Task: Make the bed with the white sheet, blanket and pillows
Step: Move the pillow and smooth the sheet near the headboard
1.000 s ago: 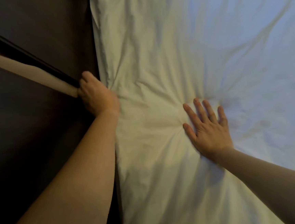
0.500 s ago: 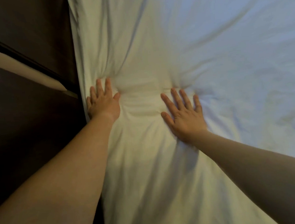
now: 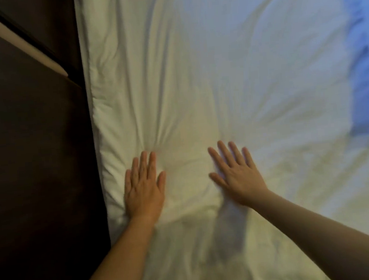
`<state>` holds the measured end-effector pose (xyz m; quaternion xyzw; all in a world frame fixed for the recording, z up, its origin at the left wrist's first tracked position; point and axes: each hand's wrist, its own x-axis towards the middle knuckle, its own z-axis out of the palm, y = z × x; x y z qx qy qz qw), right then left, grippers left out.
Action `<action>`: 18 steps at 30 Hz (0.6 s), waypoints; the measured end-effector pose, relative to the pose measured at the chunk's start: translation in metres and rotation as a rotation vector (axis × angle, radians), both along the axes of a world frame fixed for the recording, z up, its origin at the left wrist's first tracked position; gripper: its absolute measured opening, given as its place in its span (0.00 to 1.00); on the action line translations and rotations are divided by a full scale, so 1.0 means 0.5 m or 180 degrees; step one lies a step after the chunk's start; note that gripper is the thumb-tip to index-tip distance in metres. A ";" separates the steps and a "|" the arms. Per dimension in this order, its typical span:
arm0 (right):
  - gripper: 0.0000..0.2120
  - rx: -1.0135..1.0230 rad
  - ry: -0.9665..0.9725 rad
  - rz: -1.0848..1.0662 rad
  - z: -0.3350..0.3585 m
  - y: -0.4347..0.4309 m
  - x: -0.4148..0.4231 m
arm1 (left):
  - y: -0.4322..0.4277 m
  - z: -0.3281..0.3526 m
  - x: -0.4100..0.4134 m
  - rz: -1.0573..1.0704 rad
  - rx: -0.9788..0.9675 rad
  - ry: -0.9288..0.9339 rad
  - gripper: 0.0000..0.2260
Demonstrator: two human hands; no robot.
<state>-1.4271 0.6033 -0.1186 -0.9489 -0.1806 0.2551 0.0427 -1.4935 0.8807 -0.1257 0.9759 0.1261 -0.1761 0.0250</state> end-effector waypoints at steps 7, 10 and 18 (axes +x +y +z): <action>0.30 0.0170 0.0107 0.0101 0.051 -0.067 -0.079 | -0.072 0.070 -0.017 0.0286 -0.0507 -0.0144 0.29; 0.29 0.0003 0.0063 0.0033 0.088 -0.131 -0.178 | -0.158 0.109 -0.136 -0.0109 -0.0714 -0.0380 0.27; 0.34 -0.0504 0.0683 -0.0192 0.085 -0.341 -0.490 | -0.225 0.067 -0.507 -0.0254 -0.0530 0.0681 0.31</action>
